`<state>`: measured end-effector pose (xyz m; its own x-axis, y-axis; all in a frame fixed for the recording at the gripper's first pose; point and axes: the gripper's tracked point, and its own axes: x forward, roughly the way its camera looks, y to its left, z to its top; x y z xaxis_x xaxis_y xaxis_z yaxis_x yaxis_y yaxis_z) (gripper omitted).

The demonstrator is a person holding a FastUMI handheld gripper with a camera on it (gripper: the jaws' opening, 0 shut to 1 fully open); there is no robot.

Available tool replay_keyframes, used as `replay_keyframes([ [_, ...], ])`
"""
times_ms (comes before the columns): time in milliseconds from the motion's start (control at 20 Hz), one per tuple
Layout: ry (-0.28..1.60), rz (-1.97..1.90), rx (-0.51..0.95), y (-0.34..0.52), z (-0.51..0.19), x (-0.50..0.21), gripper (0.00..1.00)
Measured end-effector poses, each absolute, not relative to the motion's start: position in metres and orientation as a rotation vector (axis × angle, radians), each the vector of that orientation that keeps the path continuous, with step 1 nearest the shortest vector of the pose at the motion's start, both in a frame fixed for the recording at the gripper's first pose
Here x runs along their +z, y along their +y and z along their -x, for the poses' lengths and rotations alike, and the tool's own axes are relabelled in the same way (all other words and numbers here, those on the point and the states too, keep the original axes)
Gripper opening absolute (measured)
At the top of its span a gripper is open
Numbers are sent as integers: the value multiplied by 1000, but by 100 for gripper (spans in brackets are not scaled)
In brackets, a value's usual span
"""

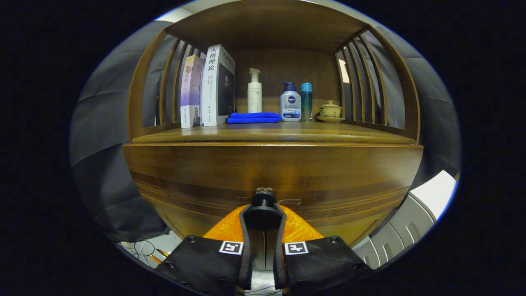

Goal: Pull open the drawer, take out the items inside it, and place them on the countertop above the cabinet.

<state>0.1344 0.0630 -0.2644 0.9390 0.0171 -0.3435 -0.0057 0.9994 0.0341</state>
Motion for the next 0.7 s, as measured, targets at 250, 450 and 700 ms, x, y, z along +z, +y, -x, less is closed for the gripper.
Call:
replay_keyframes([
  [250, 348, -30, 26, 62, -109, -263, 23],
  [450, 341, -29, 38, 63, -90, -262, 23],
  [700, 346, -30, 49, 64, -70, -261, 23],
])
